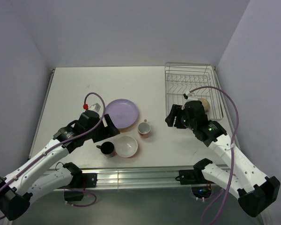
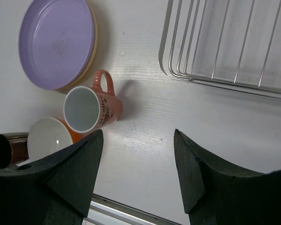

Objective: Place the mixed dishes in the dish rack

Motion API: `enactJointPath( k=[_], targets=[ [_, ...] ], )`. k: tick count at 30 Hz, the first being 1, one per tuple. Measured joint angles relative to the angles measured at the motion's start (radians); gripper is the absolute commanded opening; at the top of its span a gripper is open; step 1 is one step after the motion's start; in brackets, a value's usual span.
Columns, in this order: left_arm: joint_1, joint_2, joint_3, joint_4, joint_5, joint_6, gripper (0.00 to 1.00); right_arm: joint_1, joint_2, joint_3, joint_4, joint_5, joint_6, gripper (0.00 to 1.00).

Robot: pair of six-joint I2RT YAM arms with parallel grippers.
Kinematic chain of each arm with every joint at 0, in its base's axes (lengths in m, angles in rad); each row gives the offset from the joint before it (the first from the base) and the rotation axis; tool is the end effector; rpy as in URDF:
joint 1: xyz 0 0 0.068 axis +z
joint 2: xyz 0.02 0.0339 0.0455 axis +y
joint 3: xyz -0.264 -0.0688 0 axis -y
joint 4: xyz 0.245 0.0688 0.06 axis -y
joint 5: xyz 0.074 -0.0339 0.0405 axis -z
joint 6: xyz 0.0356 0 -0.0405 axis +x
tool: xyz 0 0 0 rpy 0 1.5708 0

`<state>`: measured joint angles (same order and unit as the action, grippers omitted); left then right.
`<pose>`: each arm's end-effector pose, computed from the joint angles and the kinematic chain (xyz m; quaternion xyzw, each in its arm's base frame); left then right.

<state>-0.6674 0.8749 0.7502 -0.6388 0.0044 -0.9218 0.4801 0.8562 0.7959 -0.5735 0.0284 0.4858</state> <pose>0.1417 -0.1118 0.2694 -0.1158 0.9123 -0.2817 0.2737 0.1632 0.0838 0.2931 0.0090 0.8921 0.1985 0.4057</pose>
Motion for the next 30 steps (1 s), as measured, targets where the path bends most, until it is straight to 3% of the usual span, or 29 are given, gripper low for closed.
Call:
enactJointPath(
  k=[9,18,30],
  targets=[
    [-0.001,0.109,0.002,-0.017,-0.041,0.008,0.81,0.0,-0.049,-0.005,-0.025,-0.018,0.004,0.69],
    [-0.002,0.361,0.061,0.0,-0.047,0.093,0.68,0.0,-0.091,-0.004,-0.064,-0.019,0.004,0.69],
    [-0.011,0.389,0.064,0.024,-0.009,0.163,0.59,0.0,-0.096,-0.003,-0.078,-0.019,0.004,0.69]
  ],
)
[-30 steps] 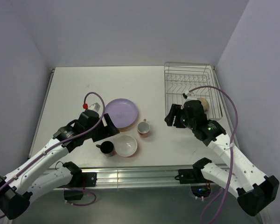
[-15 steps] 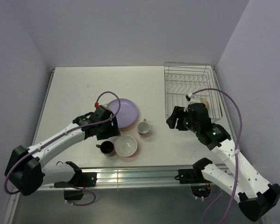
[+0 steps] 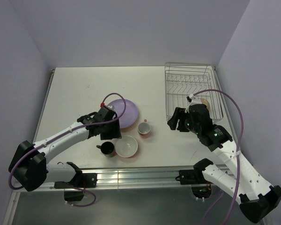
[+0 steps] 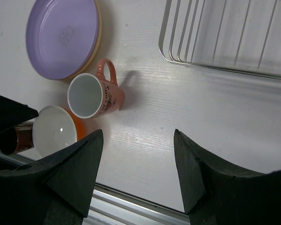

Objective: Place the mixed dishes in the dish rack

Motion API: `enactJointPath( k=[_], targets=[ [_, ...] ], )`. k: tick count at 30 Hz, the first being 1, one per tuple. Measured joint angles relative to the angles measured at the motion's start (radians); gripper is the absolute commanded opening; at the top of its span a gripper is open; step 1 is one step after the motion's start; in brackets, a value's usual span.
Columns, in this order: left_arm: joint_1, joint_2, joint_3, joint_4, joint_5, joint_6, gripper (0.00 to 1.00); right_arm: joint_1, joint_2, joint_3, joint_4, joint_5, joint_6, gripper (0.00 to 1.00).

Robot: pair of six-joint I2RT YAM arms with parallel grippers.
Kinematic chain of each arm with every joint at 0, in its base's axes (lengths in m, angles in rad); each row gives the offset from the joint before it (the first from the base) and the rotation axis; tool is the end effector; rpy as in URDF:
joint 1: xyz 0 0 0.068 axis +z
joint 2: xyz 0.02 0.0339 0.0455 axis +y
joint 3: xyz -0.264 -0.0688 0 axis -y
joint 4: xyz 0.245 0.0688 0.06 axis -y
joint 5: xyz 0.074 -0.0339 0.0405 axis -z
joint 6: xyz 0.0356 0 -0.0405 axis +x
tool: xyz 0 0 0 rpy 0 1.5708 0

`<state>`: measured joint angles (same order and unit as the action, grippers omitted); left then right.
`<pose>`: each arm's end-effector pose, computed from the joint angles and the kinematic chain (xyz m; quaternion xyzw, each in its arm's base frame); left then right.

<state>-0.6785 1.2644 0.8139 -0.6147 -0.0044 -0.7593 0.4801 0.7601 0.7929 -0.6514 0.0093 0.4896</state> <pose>0.1870 -0.1506 0.2167 -0.0397 0.9674 -0.1631 0.1896 0.1428 0.0740 0.2998 0.0064 0.8888 0.2100 0.4074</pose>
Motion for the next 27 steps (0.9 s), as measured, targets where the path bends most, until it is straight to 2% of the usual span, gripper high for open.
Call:
enactJointPath(
  k=[8,12,17,21,23,24,27],
  targets=[
    [-0.038,0.058,0.0,0.013,0.011,0.015,0.56,0.0,-0.014,0.0,0.0,0.0,0.0,0.69],
    [-0.061,0.097,0.0,0.019,0.011,0.014,0.49,0.0,-0.018,0.0,0.0,0.0,0.0,0.69],
    [-0.091,0.14,0.013,0.025,0.01,0.013,0.34,0.0,-0.018,0.0,0.0,0.0,0.0,0.69],
    [-0.112,0.175,0.034,0.027,0.008,0.011,0.13,0.0,-0.019,0.0,0.0,0.0,0.0,0.69],
    [-0.123,0.187,0.045,0.029,0.009,0.005,0.07,0.0,-0.019,0.0,0.0,0.0,0.0,0.69],
    [-0.127,0.193,0.054,0.029,0.008,0.01,0.0,0.0,-0.019,0.0,0.0,0.0,0.0,0.69],
    [-0.136,0.201,0.075,0.026,-0.005,0.01,0.0,0.0,-0.019,0.0,0.0,0.0,0.0,0.69]
  ],
)
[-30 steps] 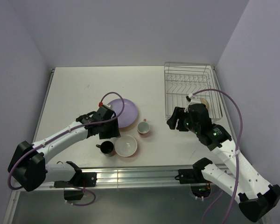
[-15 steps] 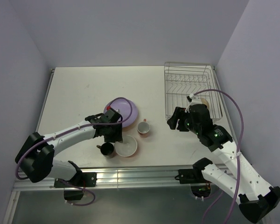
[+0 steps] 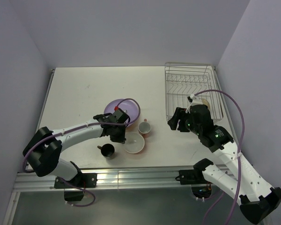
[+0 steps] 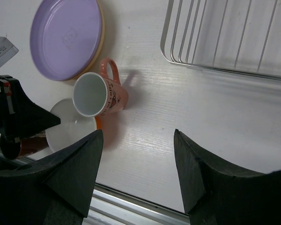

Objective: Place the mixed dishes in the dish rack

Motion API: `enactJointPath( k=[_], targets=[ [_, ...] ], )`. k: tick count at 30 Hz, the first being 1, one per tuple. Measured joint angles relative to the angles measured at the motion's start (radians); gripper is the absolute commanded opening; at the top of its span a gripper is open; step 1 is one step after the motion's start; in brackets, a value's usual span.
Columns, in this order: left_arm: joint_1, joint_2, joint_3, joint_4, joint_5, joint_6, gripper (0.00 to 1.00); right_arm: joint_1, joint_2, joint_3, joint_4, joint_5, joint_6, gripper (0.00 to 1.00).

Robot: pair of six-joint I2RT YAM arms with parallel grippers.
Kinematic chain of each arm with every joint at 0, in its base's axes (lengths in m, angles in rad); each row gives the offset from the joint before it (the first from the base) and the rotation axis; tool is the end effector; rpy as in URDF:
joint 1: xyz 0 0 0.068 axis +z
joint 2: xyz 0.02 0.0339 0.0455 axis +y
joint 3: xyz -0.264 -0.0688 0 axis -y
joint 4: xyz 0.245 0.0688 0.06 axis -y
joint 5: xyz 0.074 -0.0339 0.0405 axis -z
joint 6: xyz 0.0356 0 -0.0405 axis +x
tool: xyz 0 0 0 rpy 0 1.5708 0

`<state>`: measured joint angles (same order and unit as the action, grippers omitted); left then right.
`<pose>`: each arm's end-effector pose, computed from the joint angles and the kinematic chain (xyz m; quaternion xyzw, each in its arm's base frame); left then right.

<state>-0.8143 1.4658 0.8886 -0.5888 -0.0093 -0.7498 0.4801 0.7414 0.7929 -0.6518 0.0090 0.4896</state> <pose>0.1880 -0.1987 0.1919 0.0307 0.9791 -0.1384 0.1458 0.1397 0.0724 0.3024 0.0063 0.8845 0.2139 0.4145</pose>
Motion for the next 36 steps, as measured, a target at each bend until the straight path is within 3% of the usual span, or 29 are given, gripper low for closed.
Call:
enactJointPath(
  k=[7,14,24,31,36],
  targets=[
    [-0.017,-0.012,0.019,-0.031,-0.048,-0.011,0.0,0.0,0.002,0.0,0.0,-0.033,0.0,0.72],
    [-0.055,-0.158,0.038,-0.092,-0.062,-0.03,0.0,0.0,0.026,0.0,0.001,-0.115,0.001,0.86],
    [-0.087,-0.364,0.088,-0.084,-0.034,-0.045,0.0,0.0,0.032,0.001,0.074,-0.399,0.063,0.89],
    [-0.087,-0.377,0.105,-0.016,-0.037,-0.066,0.0,0.0,-0.007,-0.03,0.235,-0.613,0.162,0.89],
    [-0.092,-0.374,0.117,0.024,-0.033,-0.085,0.0,0.0,-0.019,-0.036,0.277,-0.671,0.191,0.89]
  ],
)
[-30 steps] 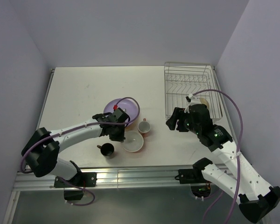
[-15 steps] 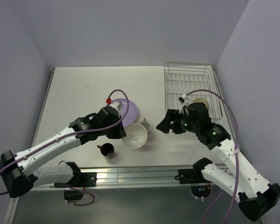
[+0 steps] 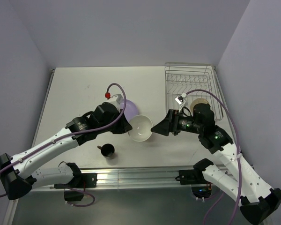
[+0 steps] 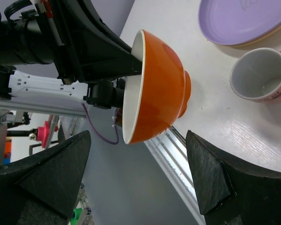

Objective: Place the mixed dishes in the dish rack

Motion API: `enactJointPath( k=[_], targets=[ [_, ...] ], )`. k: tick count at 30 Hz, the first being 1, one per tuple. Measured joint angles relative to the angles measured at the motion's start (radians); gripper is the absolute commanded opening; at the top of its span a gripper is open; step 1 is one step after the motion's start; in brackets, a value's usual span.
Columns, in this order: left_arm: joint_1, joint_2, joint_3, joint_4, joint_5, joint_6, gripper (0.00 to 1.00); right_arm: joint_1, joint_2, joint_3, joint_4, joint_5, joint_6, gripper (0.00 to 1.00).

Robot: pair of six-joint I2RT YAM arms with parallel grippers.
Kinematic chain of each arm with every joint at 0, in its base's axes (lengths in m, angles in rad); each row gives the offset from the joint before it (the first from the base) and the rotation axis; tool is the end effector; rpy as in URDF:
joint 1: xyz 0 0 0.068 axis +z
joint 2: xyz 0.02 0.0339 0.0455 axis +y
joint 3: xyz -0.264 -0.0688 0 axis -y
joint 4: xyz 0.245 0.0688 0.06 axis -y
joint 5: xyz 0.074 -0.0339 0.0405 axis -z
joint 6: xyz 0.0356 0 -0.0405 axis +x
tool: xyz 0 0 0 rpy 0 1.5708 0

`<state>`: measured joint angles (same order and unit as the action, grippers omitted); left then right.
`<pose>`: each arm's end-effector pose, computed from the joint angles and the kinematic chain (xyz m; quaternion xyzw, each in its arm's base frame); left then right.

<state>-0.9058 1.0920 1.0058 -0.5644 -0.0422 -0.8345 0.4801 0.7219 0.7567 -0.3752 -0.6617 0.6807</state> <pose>0.1461 -0.1839 0.3201 0.0226 0.8956 -0.3272 0.3007 0.1326 0.0937 0.3224 -0.1092 0.7873 0.5212 0.3110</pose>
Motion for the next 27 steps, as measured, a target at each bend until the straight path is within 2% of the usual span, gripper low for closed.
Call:
enactJointPath(
  k=[9,22,24,27],
  targets=[
    [-0.024,0.026,0.06,0.054,0.001,-0.019,0.0,0.008,0.0,-0.037,0.047,-0.022,0.011,0.89],
    [-0.052,0.09,0.081,0.099,0.011,-0.033,0.0,0.022,-0.003,-0.101,0.161,0.01,0.068,0.81],
    [-0.058,0.101,0.088,0.108,0.015,-0.038,0.0,0.023,-0.007,-0.112,0.181,0.017,0.075,0.78],
    [-0.062,0.11,0.091,0.116,0.016,-0.043,0.0,0.024,-0.007,-0.12,0.193,0.028,0.084,0.68]
  ],
)
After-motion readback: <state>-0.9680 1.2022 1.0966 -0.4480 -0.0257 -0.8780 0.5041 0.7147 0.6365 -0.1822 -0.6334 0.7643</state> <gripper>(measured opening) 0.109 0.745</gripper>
